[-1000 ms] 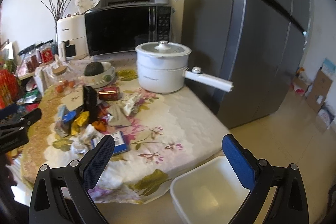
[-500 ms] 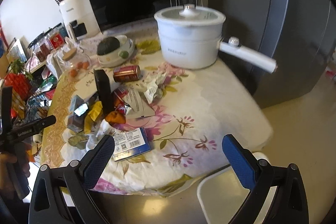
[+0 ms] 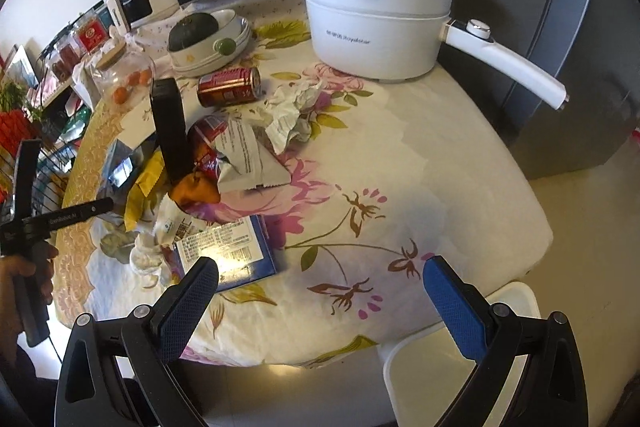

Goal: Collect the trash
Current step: 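Grasp the milk carton with the left tool while the right tool grasps the blue box, then carry the milk carton and blue box toward the white bin with both tools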

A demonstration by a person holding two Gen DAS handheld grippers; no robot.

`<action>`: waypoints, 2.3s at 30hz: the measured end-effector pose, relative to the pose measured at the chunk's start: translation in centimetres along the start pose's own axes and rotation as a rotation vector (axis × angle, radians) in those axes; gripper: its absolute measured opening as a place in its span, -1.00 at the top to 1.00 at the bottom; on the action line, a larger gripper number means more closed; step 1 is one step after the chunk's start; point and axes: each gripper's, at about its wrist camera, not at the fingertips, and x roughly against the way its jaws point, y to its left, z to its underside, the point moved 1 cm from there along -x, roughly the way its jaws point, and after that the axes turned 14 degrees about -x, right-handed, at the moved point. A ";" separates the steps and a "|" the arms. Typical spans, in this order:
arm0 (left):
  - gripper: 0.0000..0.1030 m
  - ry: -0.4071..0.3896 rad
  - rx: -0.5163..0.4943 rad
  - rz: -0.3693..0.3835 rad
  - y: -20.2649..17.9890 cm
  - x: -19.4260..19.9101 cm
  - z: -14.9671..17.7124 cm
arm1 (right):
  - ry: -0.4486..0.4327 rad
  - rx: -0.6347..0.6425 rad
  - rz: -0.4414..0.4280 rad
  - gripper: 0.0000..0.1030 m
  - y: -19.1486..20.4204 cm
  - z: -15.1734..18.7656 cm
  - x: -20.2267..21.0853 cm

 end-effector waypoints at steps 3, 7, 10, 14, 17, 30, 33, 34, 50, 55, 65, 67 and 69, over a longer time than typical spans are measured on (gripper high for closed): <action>-0.35 -0.010 0.027 -0.020 1.5 0.8 0.6 | -0.001 0.022 0.006 -1.00 0.4 0.2 0.0; -0.35 -0.026 0.061 -0.058 3.2 1.8 1.5 | -0.001 0.035 0.011 -1.00 0.7 0.4 -0.1; -0.35 -0.048 0.056 -0.025 2.9 1.9 1.4 | 0.000 0.033 0.008 -1.00 0.9 0.2 -0.2; -0.35 -0.031 0.008 -0.045 1.3 0.2 0.3 | 0.010 0.031 0.015 -1.00 1.1 0.1 -0.8; -0.35 -0.025 -0.010 -0.058 0.3 -1.1 -0.4 | 0.026 0.033 0.026 -1.00 1.3 0.3 -1.6; -0.06 -0.075 0.033 -0.077 0.6 -0.7 -0.8 | 0.183 -0.104 -0.049 -1.00 2.9 1.0 -5.6; -0.06 -0.097 -0.009 -0.063 0.1 0.5 -0.5 | 0.192 -0.191 -0.067 -1.00 3.1 1.0 -6.4; -0.06 -0.103 -0.025 -0.064 0.1 0.8 -0.3 | 0.196 -0.219 -0.070 -1.00 3.4 0.9 -6.8; -0.06 -0.181 -0.041 -0.016 2.8 5.6 3.4 | 0.197 -0.491 0.071 -1.00 5.9 3.0 -10.9; -0.06 -0.195 -0.046 0.005 2.7 6.2 3.7 | 0.170 -0.372 0.140 -1.00 6.9 4.7 -10.7; -0.06 -0.197 -0.089 0.019 1.1 6.5 3.9 | 0.146 -0.283 0.095 -0.36 4.8 5.5 -8.9; -0.06 -0.194 -0.104 0.020 0.7 6.5 3.9 | 0.142 -0.267 0.088 -0.33 3.9 5.4 -8.6; -0.06 -0.192 -0.118 0.021 0.2 6.5 3.9 | 0.136 -0.250 0.085 -0.32 3.1 4.9 -8.3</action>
